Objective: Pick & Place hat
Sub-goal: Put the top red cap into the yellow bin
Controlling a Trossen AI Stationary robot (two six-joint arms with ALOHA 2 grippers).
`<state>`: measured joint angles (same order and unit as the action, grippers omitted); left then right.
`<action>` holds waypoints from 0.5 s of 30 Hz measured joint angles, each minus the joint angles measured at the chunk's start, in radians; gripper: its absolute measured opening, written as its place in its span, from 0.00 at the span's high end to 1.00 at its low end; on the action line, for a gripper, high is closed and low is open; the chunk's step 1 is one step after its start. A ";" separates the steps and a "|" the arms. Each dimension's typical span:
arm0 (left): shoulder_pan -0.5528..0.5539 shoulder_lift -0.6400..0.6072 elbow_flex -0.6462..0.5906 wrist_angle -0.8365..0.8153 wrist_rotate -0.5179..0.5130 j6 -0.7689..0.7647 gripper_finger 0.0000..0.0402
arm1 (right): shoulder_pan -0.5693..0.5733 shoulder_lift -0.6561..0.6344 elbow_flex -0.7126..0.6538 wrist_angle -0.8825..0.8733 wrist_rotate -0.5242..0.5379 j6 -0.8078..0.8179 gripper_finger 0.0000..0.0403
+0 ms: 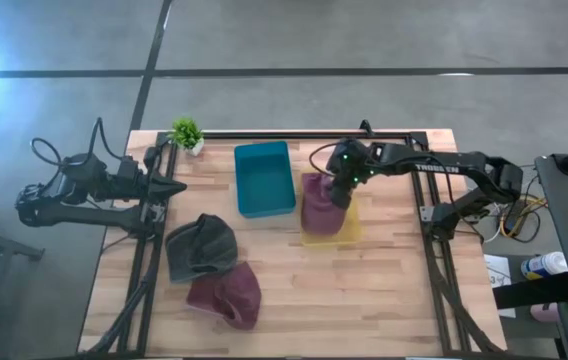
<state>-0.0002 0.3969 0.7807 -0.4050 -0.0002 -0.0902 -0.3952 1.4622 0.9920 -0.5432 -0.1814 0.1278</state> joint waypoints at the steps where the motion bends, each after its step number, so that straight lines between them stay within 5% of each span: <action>1: 0.000 0.000 0.000 0.000 0.000 0.000 1.00 | -0.002 0.000 0.000 0.002 0.001 0.000 0.87; 9: 0.000 0.000 0.000 0.000 0.000 0.000 1.00 | 0.011 -0.026 0.000 0.093 0.162 -0.004 0.55; 15: 0.000 0.000 0.000 0.000 0.000 0.000 1.00 | 0.011 -0.063 0.007 0.083 0.212 0.004 0.44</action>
<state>-0.0005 0.3973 0.7807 -0.4050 -0.0005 -0.0899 -0.3843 1.3993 0.9990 -0.4600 0.0307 0.1313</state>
